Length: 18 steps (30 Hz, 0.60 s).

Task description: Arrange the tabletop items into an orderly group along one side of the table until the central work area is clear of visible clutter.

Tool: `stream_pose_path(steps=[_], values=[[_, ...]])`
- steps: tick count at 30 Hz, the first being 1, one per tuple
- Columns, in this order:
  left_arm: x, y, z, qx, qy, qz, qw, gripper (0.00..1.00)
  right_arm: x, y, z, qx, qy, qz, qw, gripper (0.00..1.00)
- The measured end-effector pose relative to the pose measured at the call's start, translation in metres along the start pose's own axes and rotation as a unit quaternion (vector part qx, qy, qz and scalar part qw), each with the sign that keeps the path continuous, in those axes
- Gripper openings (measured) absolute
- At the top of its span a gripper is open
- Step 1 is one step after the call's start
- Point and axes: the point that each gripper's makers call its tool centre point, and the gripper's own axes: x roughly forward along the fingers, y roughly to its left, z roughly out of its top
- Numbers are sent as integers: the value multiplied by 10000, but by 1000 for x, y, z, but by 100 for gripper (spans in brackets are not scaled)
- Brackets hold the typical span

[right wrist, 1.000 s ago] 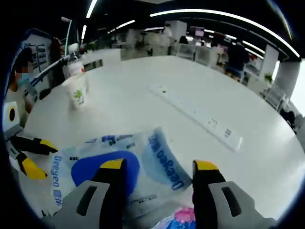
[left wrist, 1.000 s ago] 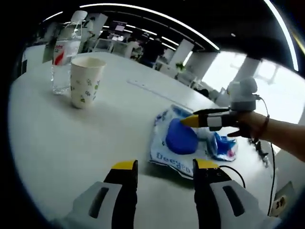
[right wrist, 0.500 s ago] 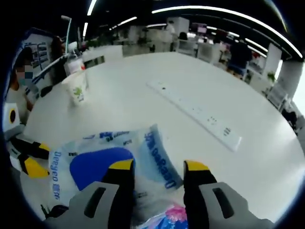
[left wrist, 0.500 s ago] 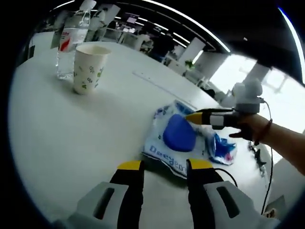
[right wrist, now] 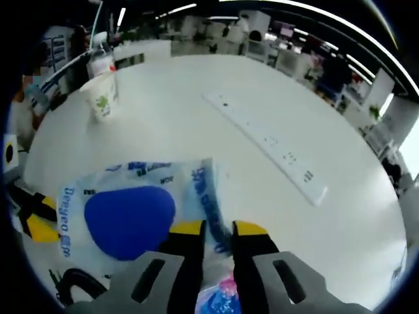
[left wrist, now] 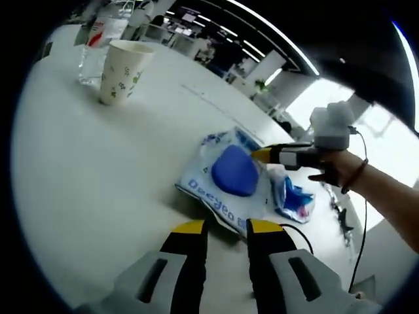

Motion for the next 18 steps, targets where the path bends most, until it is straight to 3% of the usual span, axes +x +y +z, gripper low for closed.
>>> stream_pose_path(steps=[5, 11, 18], values=[[1, -1, 4, -23, 50, -37, 10000, 5, 2, 5, -2, -204, 173, 4, 9996, 2], [1, 5, 5, -116, 151, -52, 9998, 3, 1, 6, -2, -154, 216, 43, 9996, 0], [-4, 16, 22, -81, 91, -28, 9999, 1, -4, 10, -4, -233, 283, 117, 9993, 0]])
